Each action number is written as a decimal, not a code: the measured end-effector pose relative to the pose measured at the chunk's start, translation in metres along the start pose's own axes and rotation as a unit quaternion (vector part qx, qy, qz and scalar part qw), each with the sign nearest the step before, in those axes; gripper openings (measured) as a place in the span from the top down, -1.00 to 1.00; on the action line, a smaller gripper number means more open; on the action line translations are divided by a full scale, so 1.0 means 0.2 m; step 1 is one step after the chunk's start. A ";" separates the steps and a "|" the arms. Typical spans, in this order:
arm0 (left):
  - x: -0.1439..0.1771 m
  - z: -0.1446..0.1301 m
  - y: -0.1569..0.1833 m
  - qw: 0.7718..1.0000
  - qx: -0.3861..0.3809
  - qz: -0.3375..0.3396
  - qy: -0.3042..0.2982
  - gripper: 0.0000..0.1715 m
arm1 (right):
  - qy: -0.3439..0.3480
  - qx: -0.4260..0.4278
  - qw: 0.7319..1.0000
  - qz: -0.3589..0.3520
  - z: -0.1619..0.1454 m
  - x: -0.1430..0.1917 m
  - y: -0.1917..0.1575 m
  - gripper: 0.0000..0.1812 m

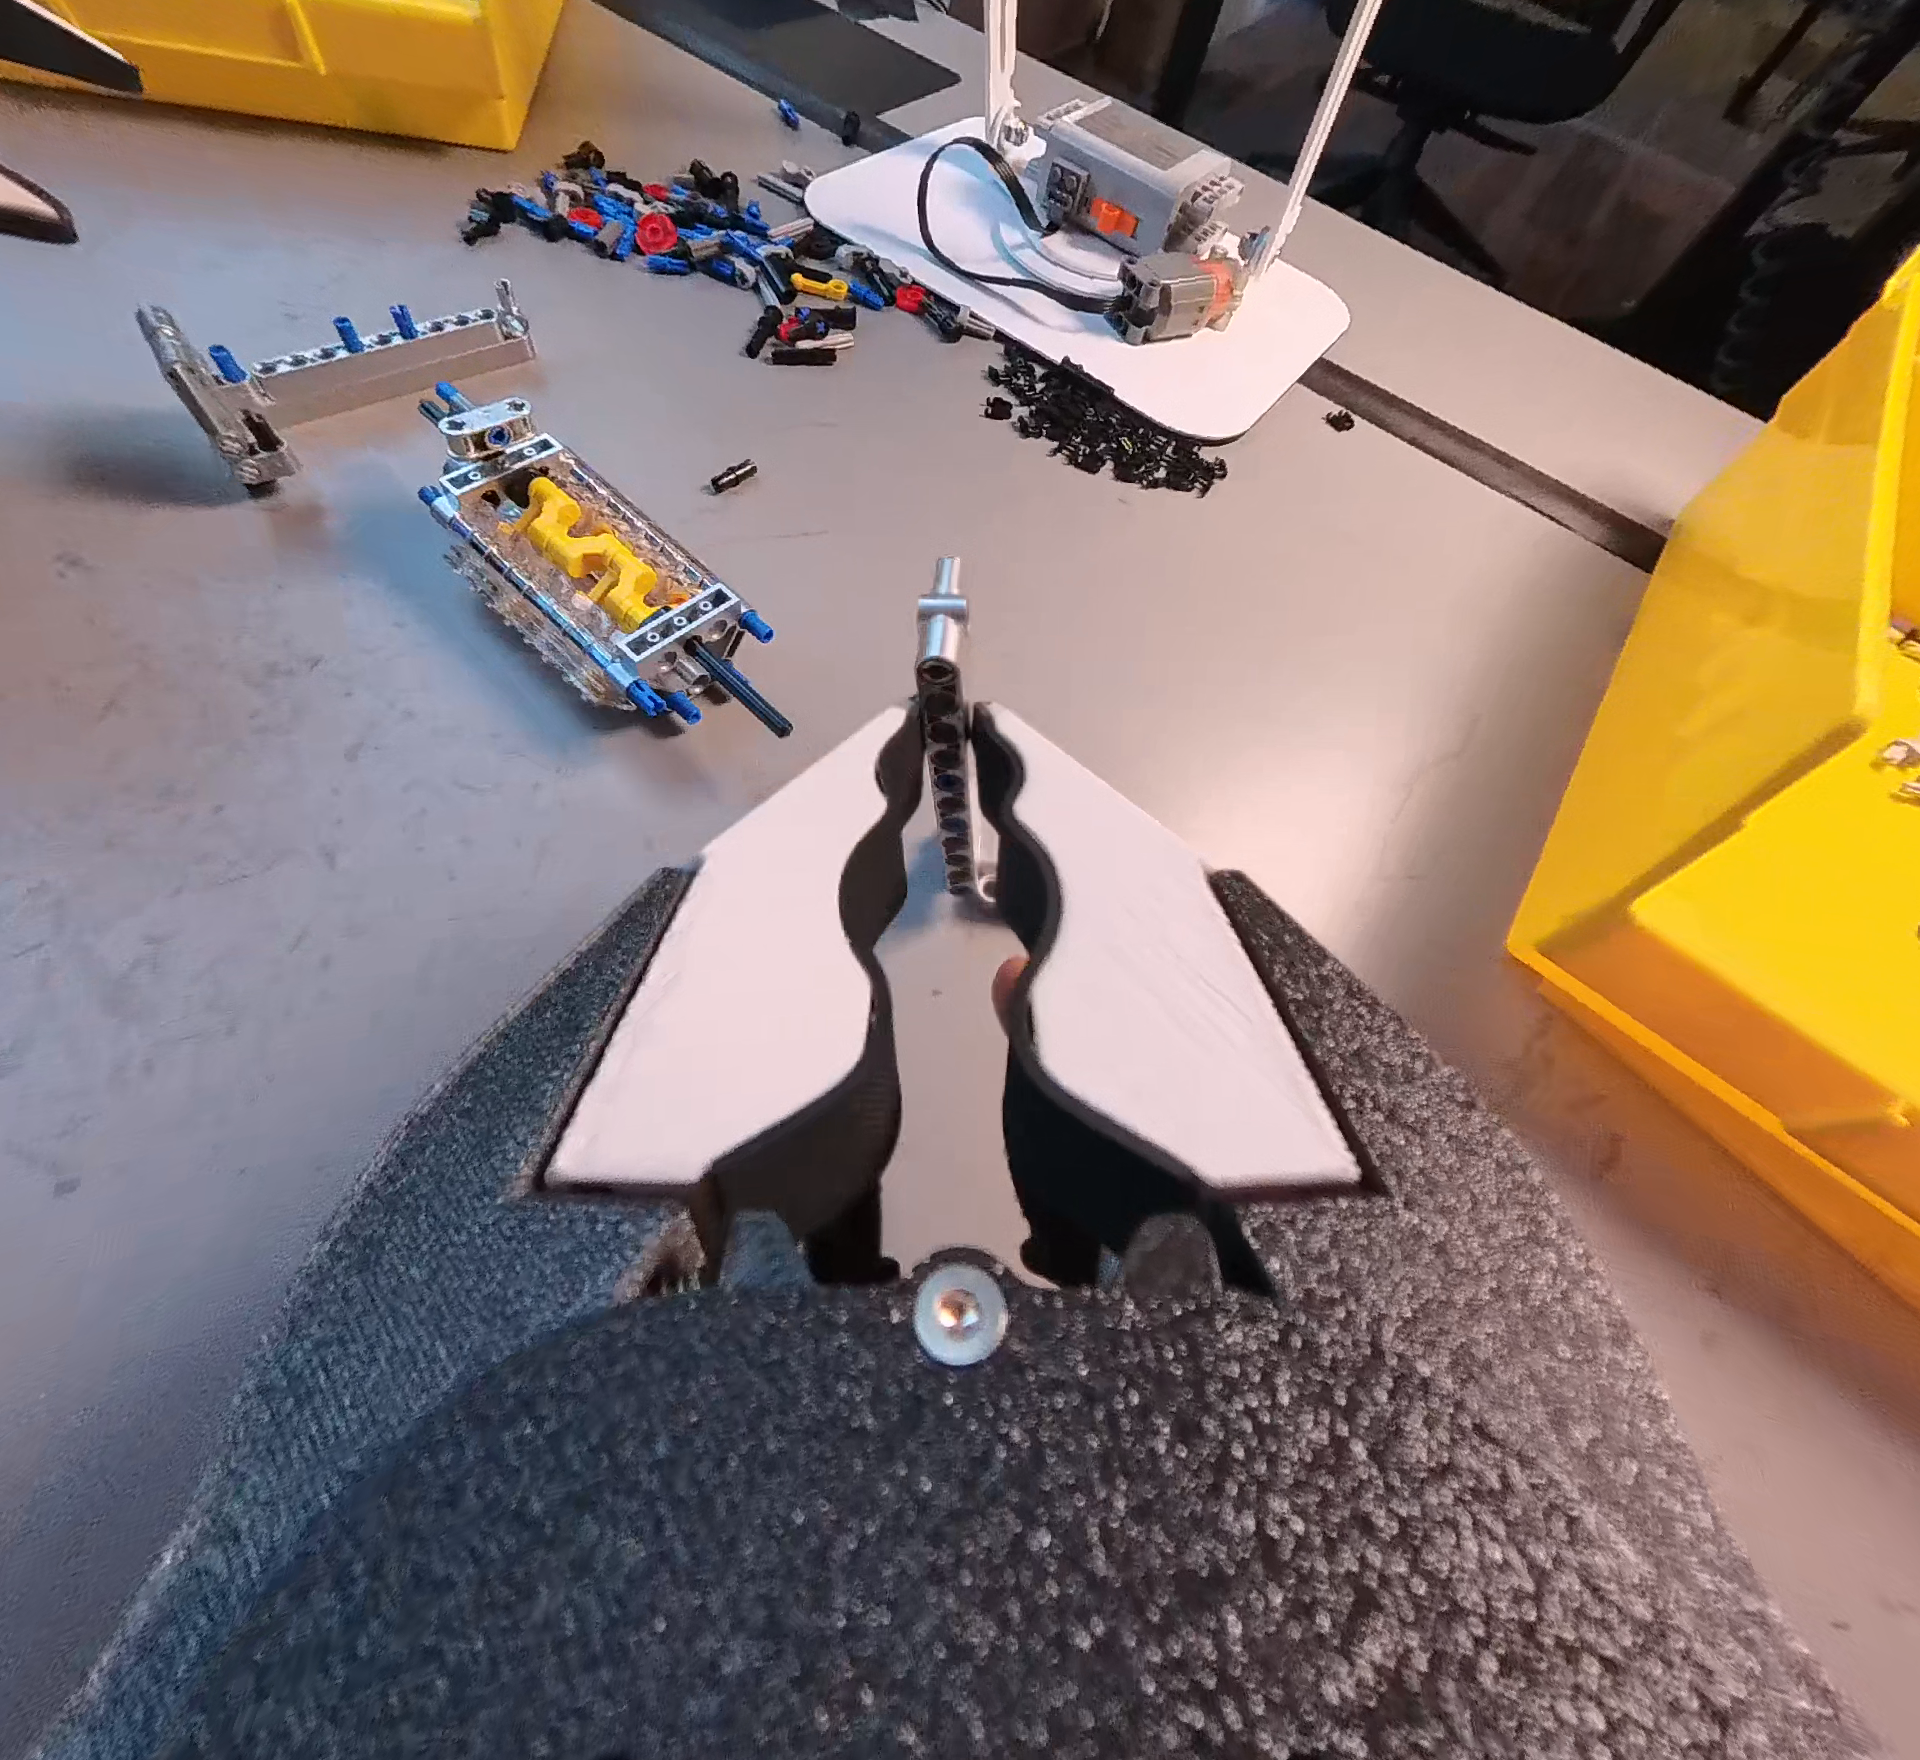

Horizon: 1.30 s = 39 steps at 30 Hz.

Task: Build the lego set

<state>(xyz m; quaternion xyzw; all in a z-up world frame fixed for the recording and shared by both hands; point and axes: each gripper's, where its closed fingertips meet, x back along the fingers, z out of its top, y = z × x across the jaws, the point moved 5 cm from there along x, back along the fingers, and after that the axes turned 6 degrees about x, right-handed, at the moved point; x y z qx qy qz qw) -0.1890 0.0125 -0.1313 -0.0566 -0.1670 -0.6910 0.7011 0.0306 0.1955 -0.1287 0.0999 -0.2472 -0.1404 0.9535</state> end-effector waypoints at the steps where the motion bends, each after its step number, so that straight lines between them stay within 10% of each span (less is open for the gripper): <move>1: 0.00 0.00 0.00 1.000 0.000 0.000 0.001 0.22 | 0.000 -0.009 1.000 0.008 0.00 0.00 0.00 0.91; 13: 0.00 -0.01 0.02 1.000 -0.019 -0.003 -0.007 0.24 | -0.030 -0.141 0.988 0.056 -0.05 0.01 0.03 0.92; 39: 0.03 -0.02 0.04 0.999 -0.051 0.007 -0.005 0.25 | -0.064 0.002 0.997 0.052 -0.05 0.04 -0.07 0.92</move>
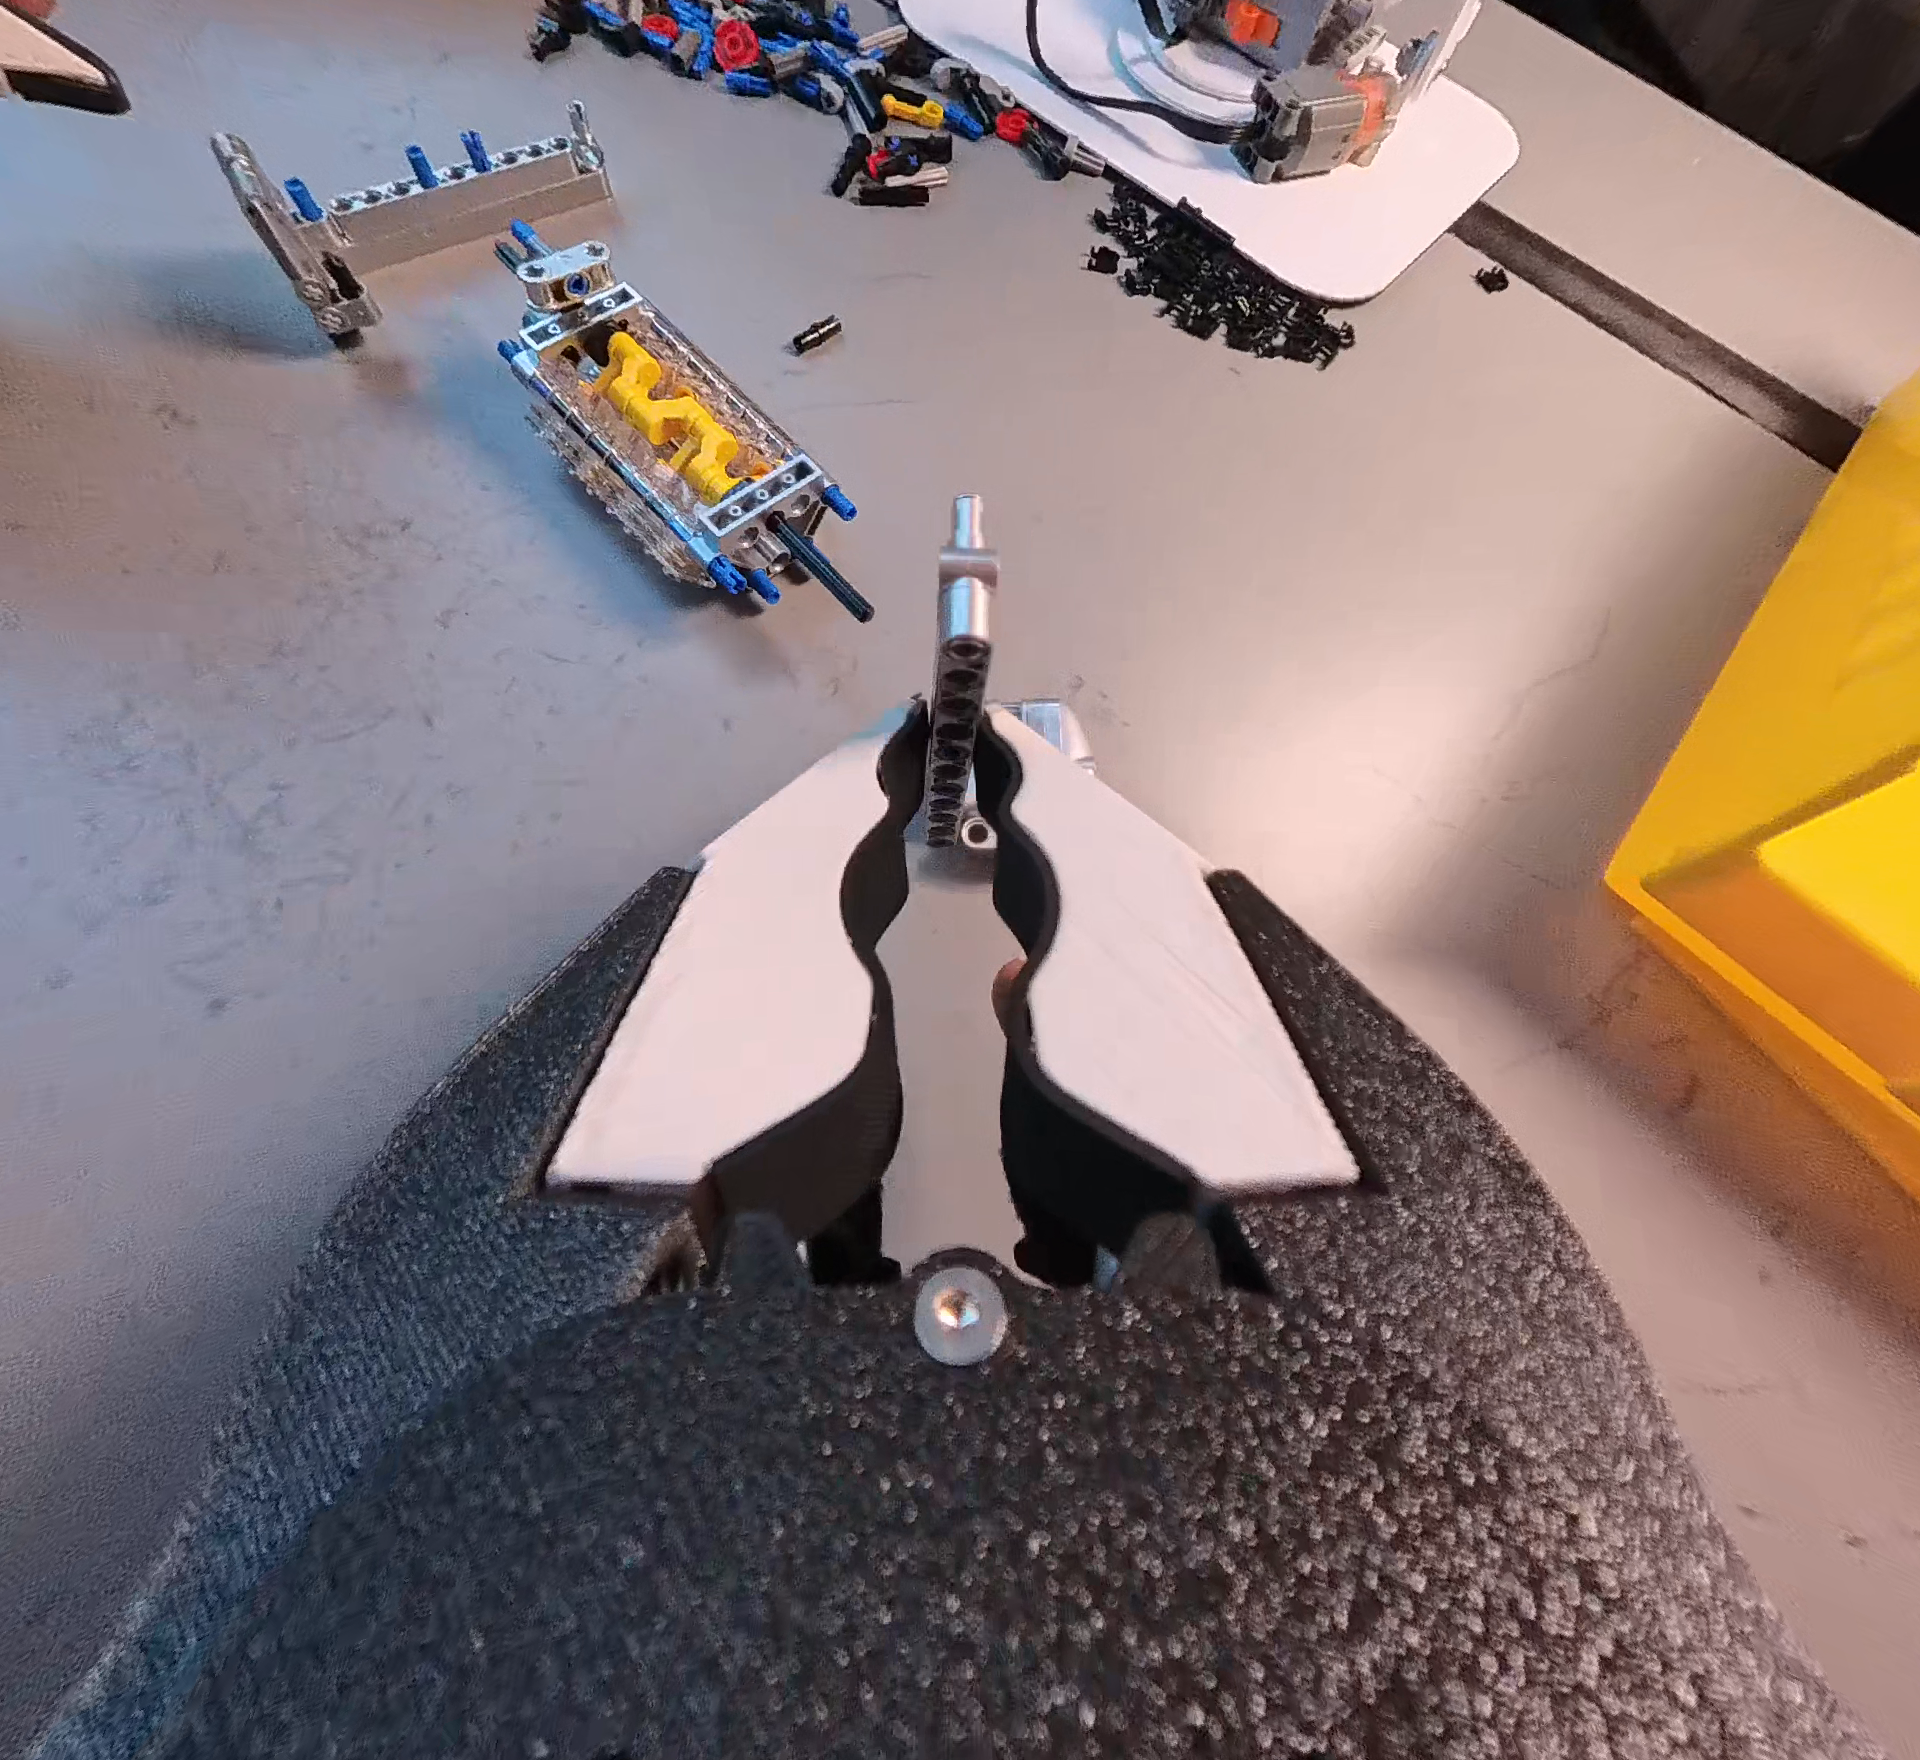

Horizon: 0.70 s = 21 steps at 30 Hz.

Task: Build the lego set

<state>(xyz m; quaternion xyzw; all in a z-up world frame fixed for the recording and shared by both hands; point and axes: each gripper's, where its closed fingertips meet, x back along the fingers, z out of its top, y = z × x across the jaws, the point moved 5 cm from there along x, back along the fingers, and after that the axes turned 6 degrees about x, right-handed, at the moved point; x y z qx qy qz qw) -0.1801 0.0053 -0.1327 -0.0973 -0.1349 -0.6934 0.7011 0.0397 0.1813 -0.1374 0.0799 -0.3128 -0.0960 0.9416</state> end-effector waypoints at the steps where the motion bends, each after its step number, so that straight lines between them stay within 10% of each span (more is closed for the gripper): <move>1: 0.00 0.00 0.00 1.000 0.000 -0.001 0.000 0.25 | 0.012 0.007 1.000 -0.002 0.01 0.01 0.00 0.92; 12: -0.03 0.06 0.21 0.990 0.024 -0.134 0.038 0.46 | 0.314 -0.006 0.935 0.162 0.43 0.22 -0.20 0.92; 21: -0.10 0.43 0.57 0.884 0.181 -0.411 0.130 0.05 | 0.445 -0.121 0.807 0.370 0.66 0.33 -0.27 0.93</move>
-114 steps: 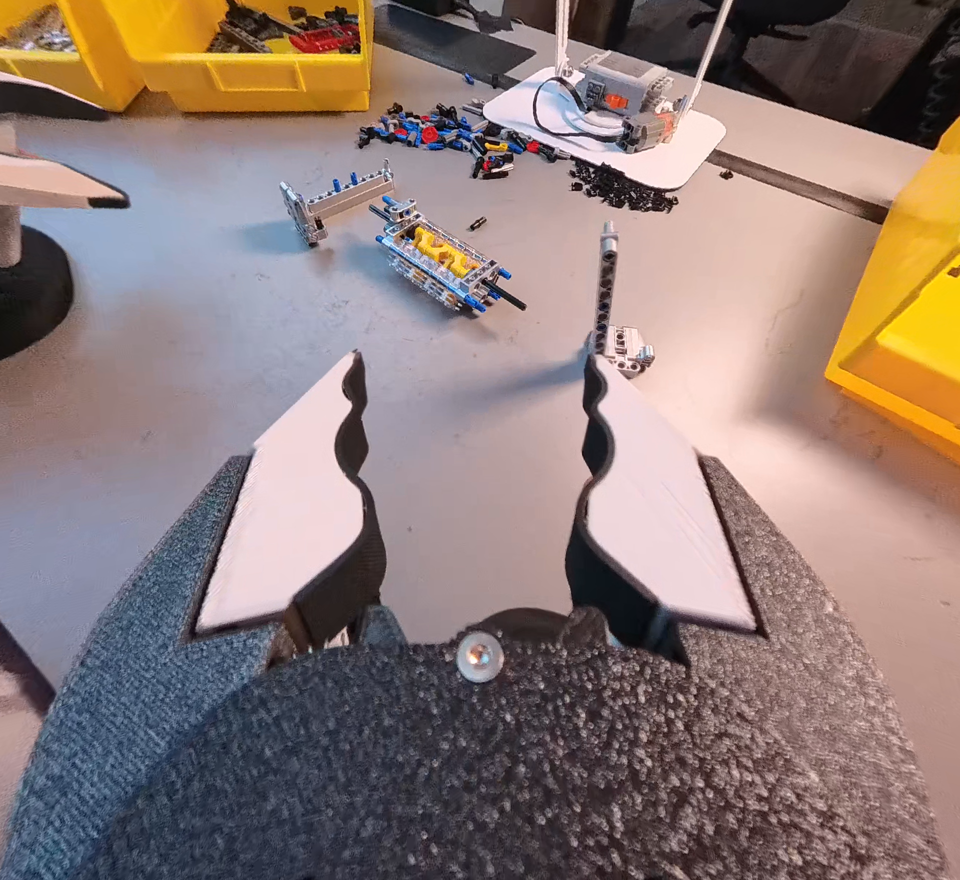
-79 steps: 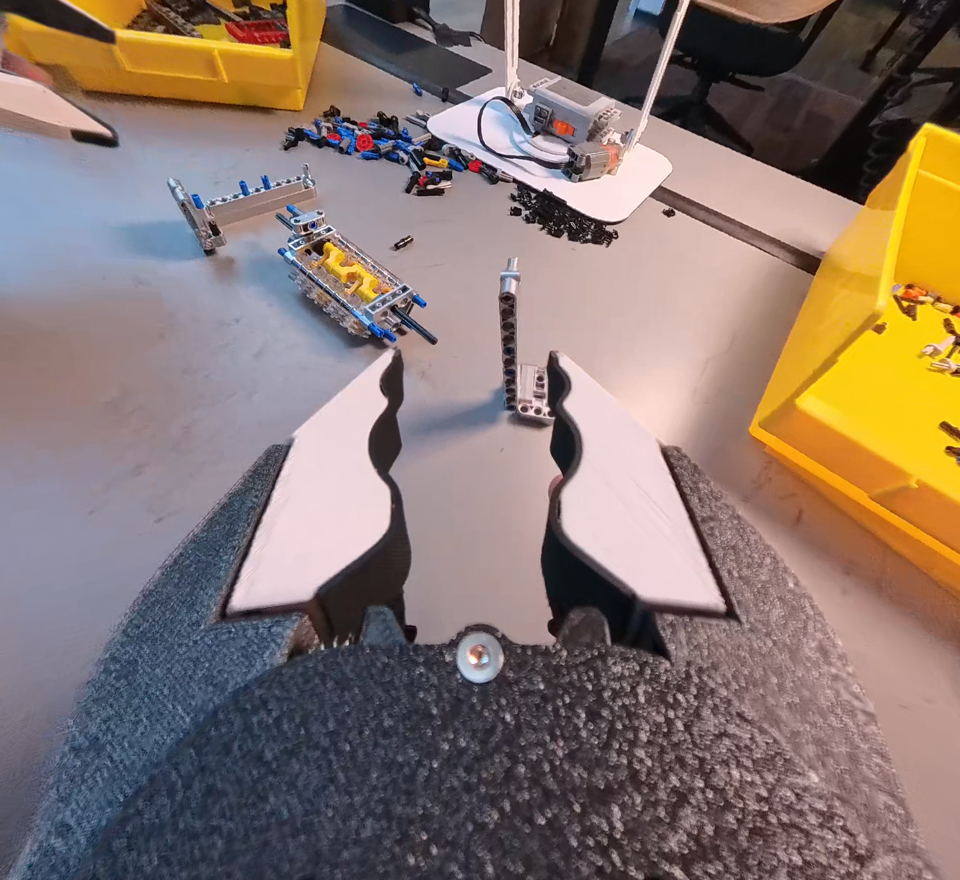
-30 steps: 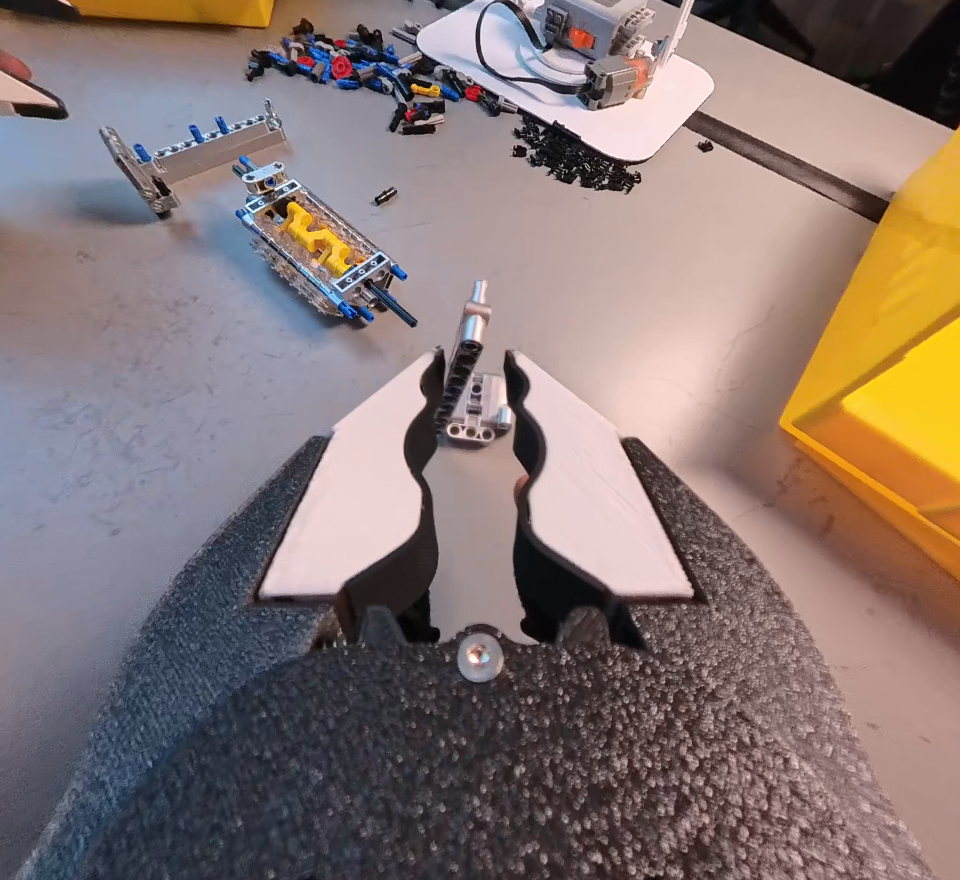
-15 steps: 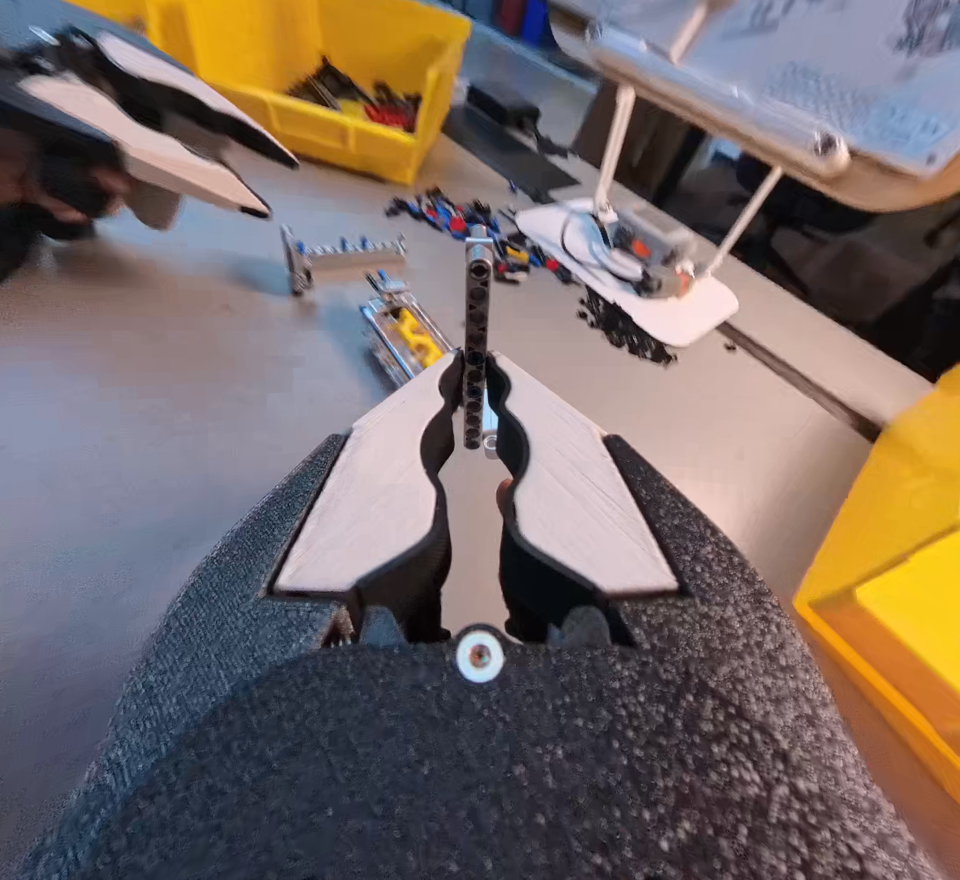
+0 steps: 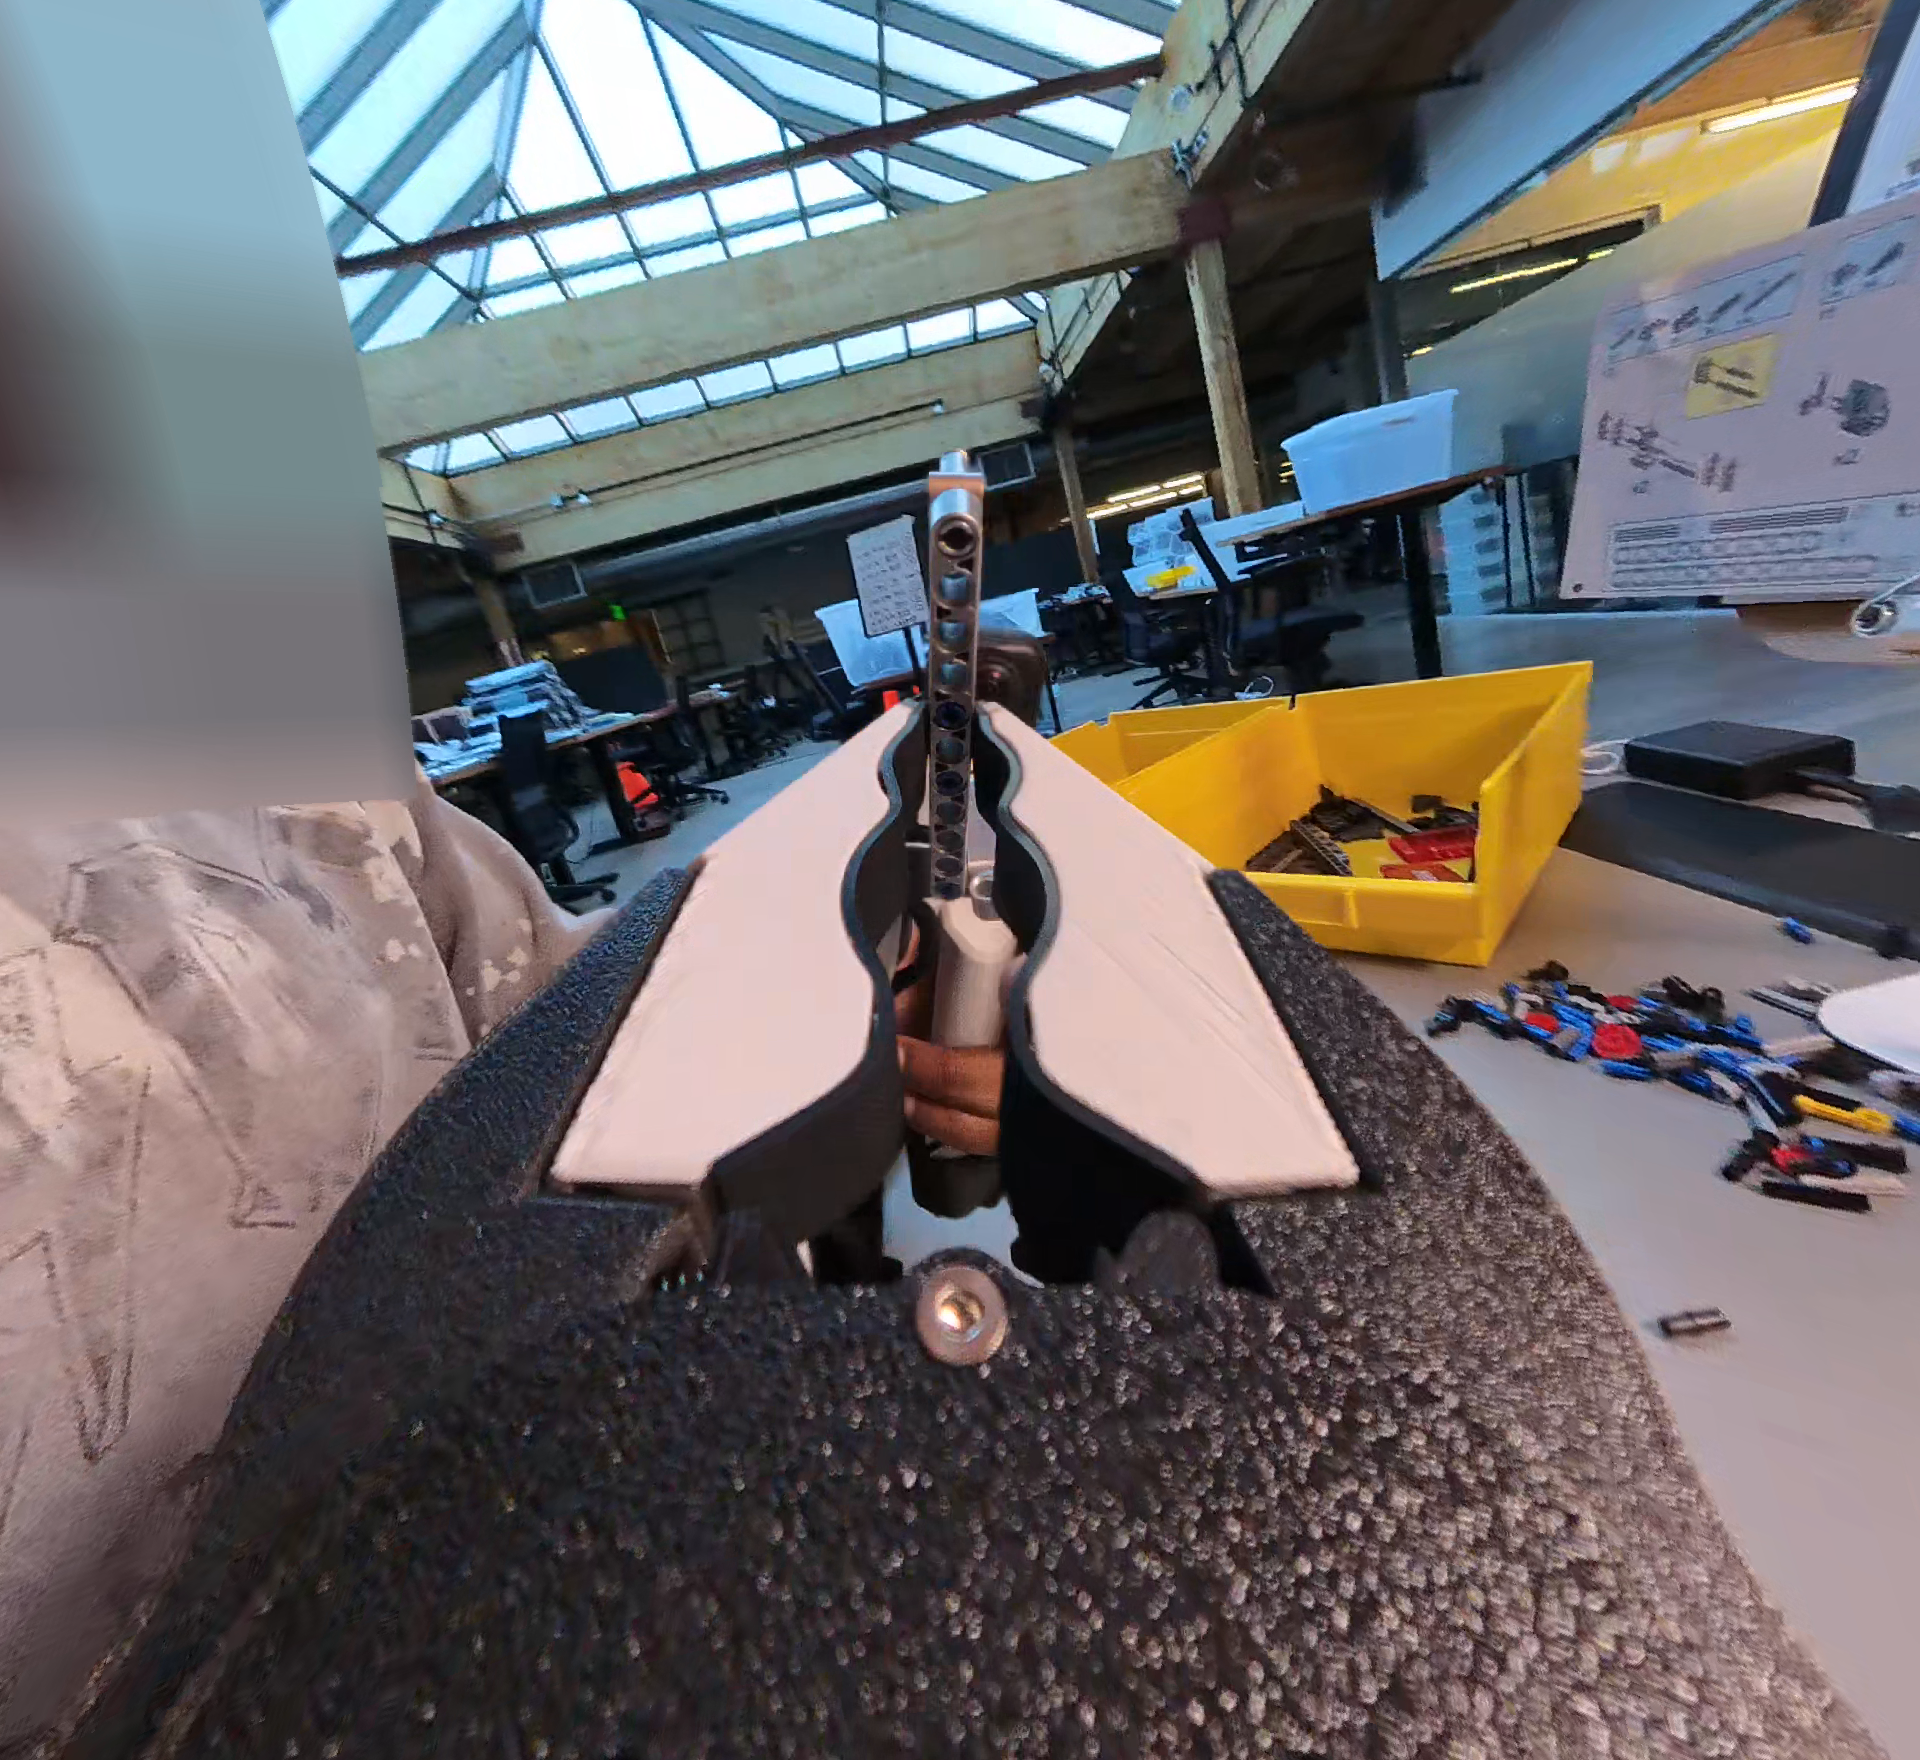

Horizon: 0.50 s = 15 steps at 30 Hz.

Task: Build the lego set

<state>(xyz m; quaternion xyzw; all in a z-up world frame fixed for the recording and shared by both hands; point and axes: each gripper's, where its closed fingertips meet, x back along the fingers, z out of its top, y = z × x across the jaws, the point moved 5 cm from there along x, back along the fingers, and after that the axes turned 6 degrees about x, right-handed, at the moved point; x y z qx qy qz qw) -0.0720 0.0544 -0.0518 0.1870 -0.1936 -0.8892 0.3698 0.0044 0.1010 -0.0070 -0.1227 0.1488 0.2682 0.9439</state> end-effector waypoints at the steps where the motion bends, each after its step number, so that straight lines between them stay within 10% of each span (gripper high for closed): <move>1: -0.02 0.02 0.03 1.000 -0.007 -0.019 0.005 0.08 | 0.003 -0.002 1.000 0.004 0.00 -0.01 0.00 0.93; 8: 0.02 0.06 0.01 0.999 -0.033 -0.011 0.033 1.00 | 0.006 -0.059 0.998 -0.020 -0.09 0.03 0.09 0.91; 15: 0.06 -0.01 -0.07 0.995 -0.078 0.057 -0.009 0.84 | -0.008 -0.118 0.993 -0.008 -0.19 0.03 0.14 0.93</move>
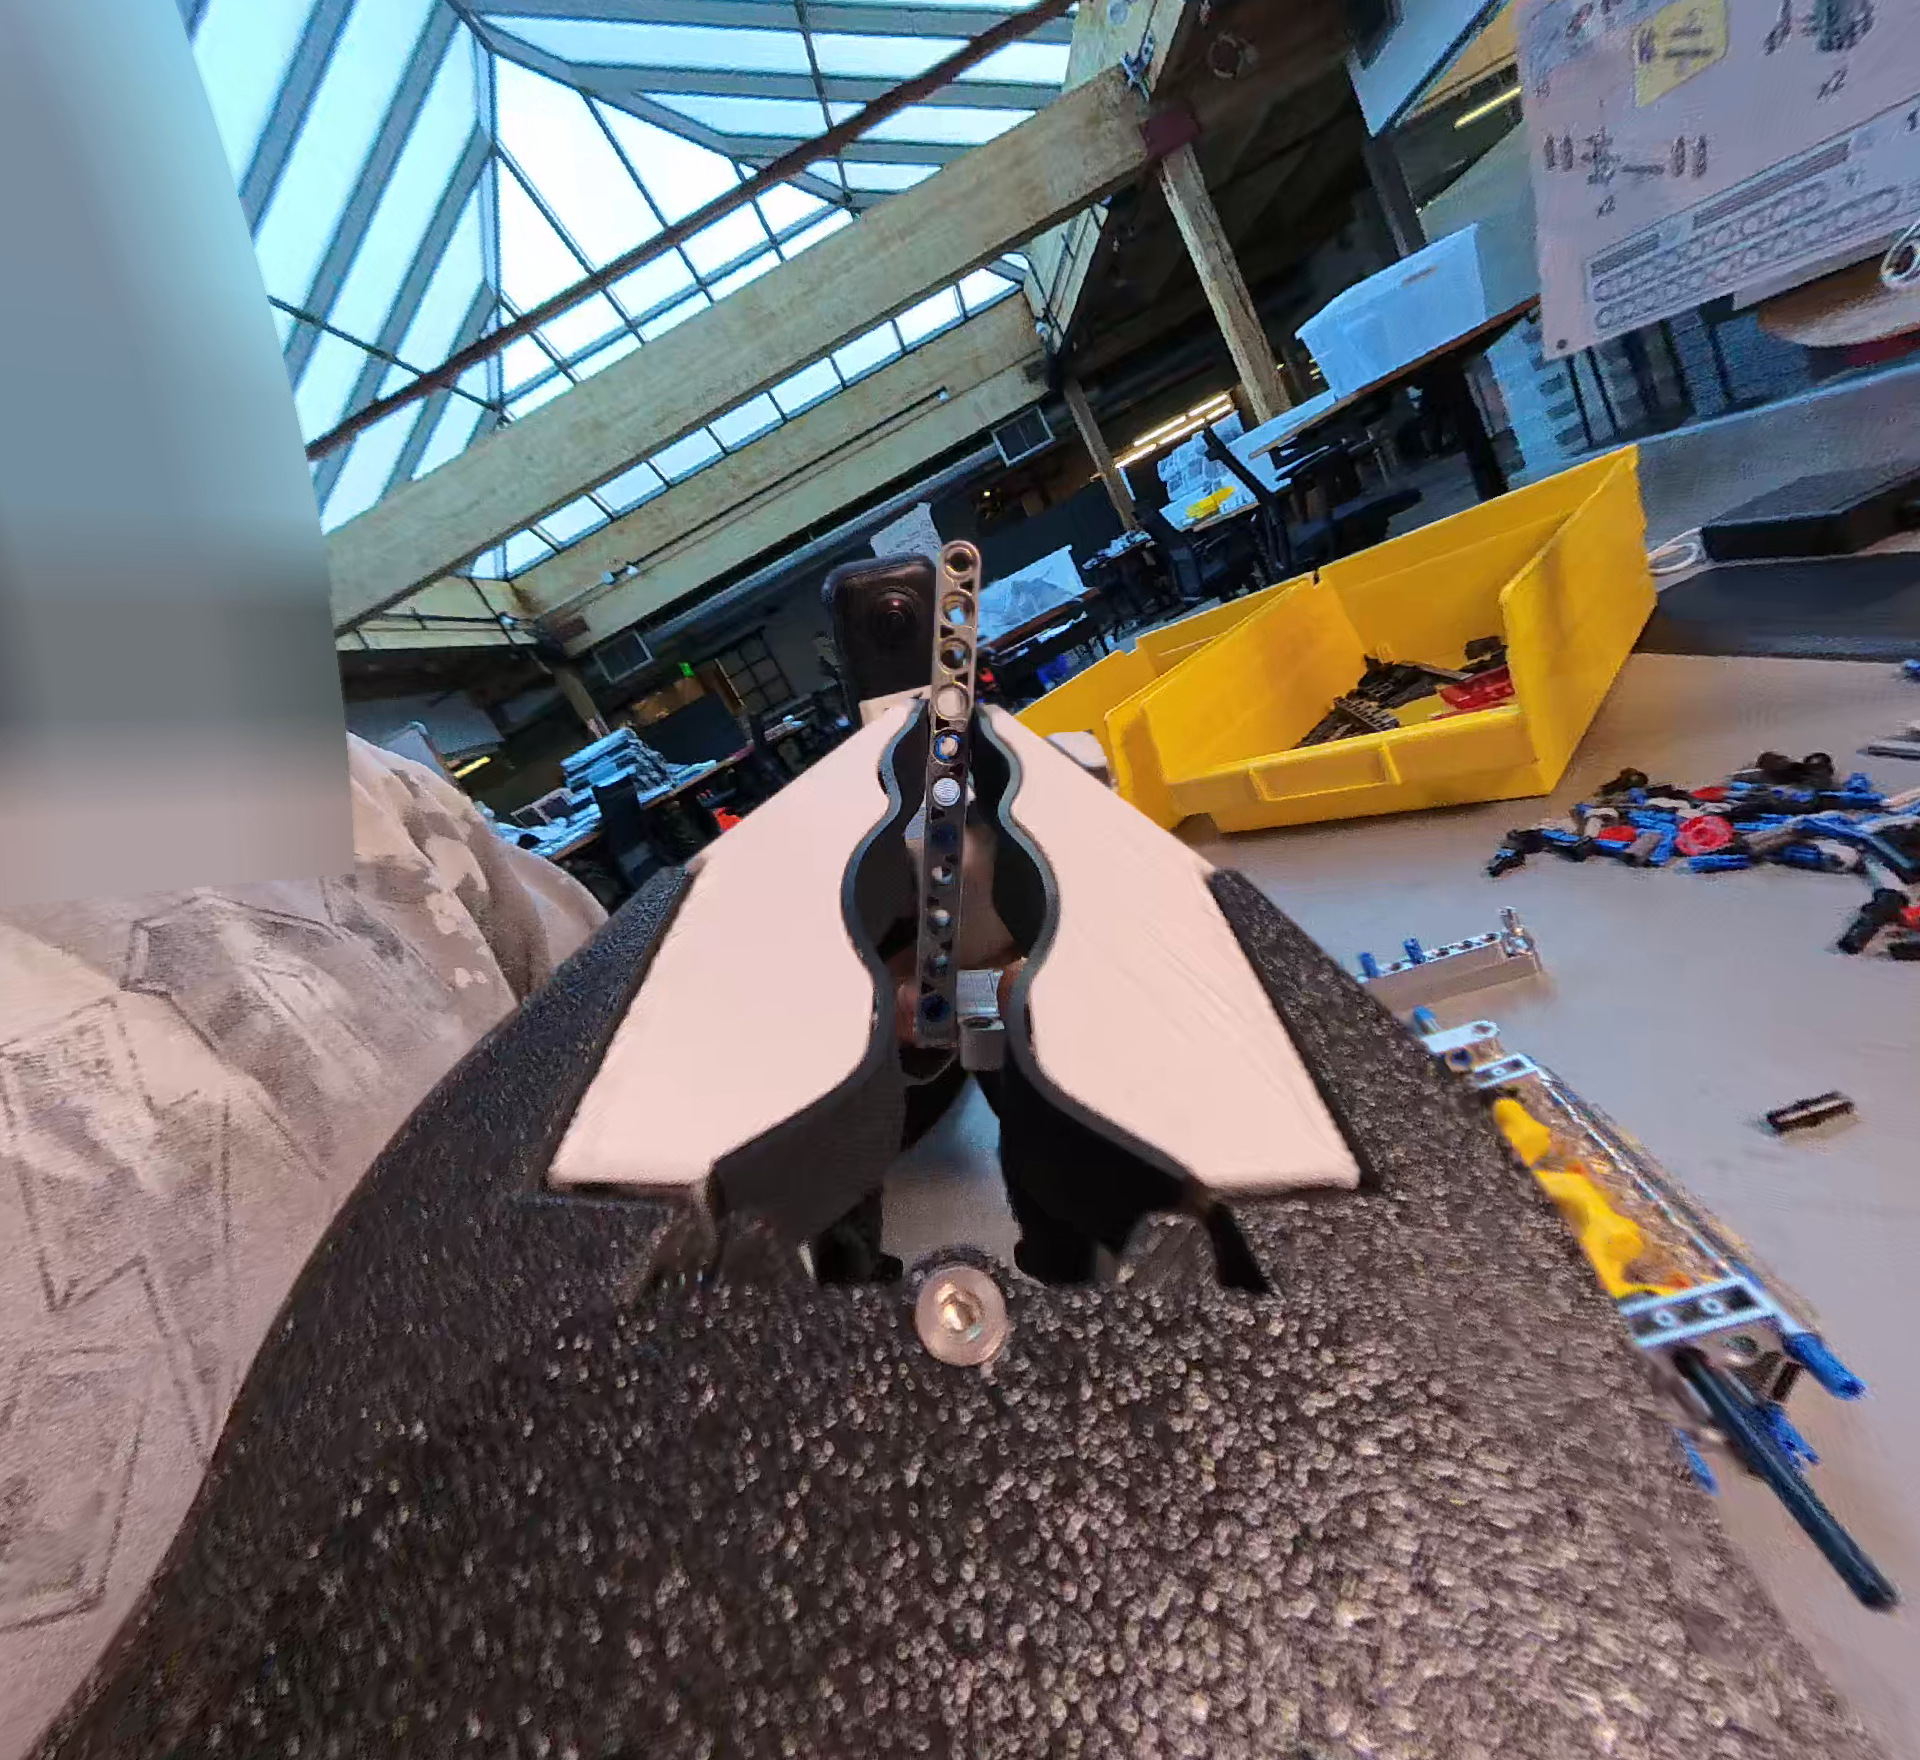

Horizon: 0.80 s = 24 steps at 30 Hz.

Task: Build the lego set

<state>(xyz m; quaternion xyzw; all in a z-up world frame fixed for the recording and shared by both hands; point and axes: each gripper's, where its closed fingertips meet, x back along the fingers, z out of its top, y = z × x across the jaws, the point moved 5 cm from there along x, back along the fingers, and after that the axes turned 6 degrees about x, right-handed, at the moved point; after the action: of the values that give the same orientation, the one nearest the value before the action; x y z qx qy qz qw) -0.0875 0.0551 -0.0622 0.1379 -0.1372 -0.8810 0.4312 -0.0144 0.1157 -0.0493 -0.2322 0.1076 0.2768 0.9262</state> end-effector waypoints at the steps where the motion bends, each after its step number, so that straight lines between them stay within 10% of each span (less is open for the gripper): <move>1: 0.01 0.00 -0.01 1.000 0.009 -0.005 0.000 0.77 | 0.002 -0.011 1.000 0.005 -0.01 0.00 0.00 0.93; 7: 0.04 -0.02 -0.02 0.993 0.094 -0.070 0.002 0.71 | 0.012 -0.050 0.998 0.033 -0.03 -0.01 0.00 0.93; 11: 0.01 -0.05 0.01 0.987 0.118 -0.104 -0.026 0.33 | 0.007 -0.039 0.999 0.024 -0.04 0.01 0.02 0.93; 18: -0.07 -0.12 0.05 0.996 0.018 -0.044 -0.076 0.78 | -0.027 0.008 1.000 -0.012 -0.07 -0.01 0.03 0.91; 22: 0.01 -0.12 -0.04 0.996 0.030 0.002 -0.084 0.88 | -0.071 0.170 0.977 -0.111 -0.01 0.05 0.08 0.67; 24: 0.05 -0.13 -0.11 0.994 0.033 0.040 -0.096 0.89 | -0.126 0.347 0.913 -0.173 0.01 0.07 0.07 0.55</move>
<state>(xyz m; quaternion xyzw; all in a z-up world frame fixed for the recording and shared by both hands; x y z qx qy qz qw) -0.1002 0.0566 -0.0952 0.0612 -0.2127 -0.8672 0.4461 -0.0103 0.1343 -0.0582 0.1260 0.0373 0.0840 0.9878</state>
